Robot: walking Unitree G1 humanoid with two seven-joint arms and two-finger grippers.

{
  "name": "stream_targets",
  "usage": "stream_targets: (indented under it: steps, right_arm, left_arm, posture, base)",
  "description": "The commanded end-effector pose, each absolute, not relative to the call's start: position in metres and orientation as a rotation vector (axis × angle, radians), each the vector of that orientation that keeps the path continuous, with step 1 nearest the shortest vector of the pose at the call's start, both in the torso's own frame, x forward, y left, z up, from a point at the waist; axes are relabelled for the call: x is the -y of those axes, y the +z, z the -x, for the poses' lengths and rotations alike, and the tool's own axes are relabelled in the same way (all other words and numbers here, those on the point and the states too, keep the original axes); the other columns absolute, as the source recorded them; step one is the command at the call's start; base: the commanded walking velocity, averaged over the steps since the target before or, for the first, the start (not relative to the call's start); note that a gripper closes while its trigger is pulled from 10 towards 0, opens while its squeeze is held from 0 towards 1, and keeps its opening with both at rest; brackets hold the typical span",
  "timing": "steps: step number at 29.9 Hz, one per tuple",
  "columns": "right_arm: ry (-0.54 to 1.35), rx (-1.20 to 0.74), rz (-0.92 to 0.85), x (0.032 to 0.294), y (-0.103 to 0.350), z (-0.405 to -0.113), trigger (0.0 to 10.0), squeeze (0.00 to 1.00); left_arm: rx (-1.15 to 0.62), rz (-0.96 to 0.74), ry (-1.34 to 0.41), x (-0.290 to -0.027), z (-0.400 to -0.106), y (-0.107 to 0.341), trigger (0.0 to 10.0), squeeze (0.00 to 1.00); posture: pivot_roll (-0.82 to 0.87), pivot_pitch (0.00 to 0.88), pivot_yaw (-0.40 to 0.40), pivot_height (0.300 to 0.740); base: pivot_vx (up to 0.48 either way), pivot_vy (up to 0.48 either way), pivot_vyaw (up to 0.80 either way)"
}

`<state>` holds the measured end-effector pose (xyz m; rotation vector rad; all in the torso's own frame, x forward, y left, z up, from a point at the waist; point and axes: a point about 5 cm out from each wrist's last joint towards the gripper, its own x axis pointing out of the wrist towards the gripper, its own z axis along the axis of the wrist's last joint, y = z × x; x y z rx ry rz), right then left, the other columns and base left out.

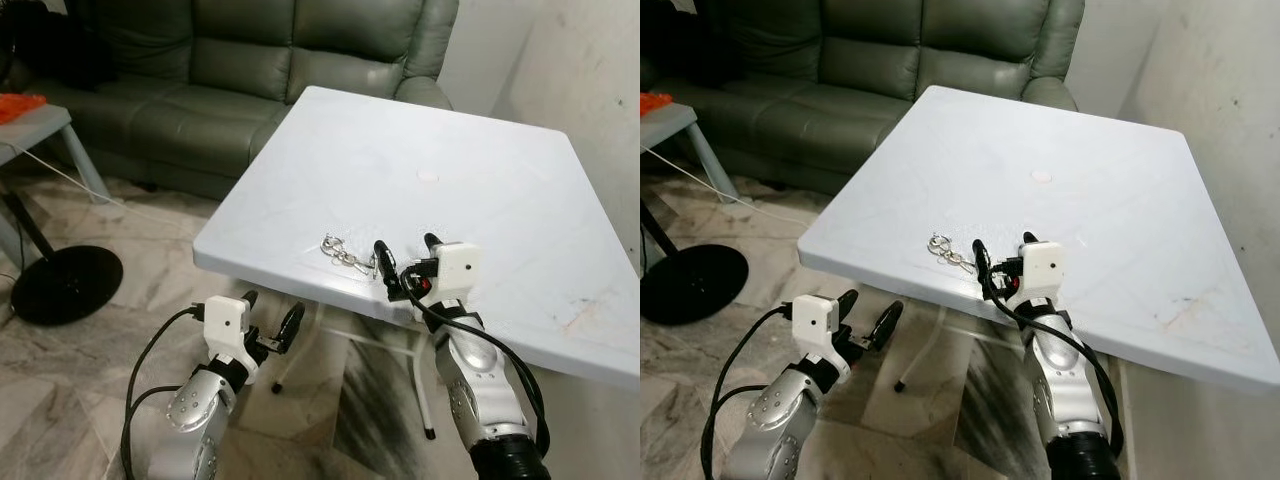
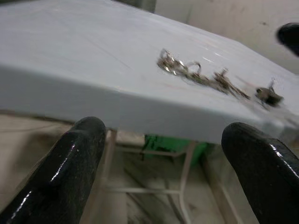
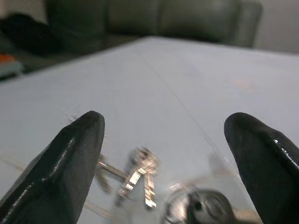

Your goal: Hang keys on a hook

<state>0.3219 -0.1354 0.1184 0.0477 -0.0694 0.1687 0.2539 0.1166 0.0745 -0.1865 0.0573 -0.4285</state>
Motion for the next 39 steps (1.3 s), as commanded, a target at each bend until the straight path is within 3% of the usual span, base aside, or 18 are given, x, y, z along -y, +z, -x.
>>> stream_targets:
  steps: [1,14,39]
  right_arm:
    - [0.122,0.036,-0.048,0.140,0.116,-0.322,10.0,0.00]
    - [0.043,-0.060,-0.045,0.133,0.101,-0.309,10.0,0.00]
    - [0.108,0.020,-0.157,0.122,0.123,-0.311,10.0,0.00]
  left_arm:
    - [-0.055,0.177,-0.435,-0.113,-0.251,0.079,10.0,0.00]
    - [-0.068,0.110,-0.493,-0.102,-0.241,0.094,10.0,0.00]
    - [-0.067,0.106,-0.505,-0.097,-0.245,0.100,10.0,0.00]
  posture:
    - [0.04,0.171,-0.102,0.740]
    - [0.05,0.200,-0.100,0.740]
    - [0.05,0.166,-0.099,0.740]
  base:
    - [0.000,0.000,0.00]
    - [0.000,0.000,0.00]
    - [0.000,0.000,0.00]
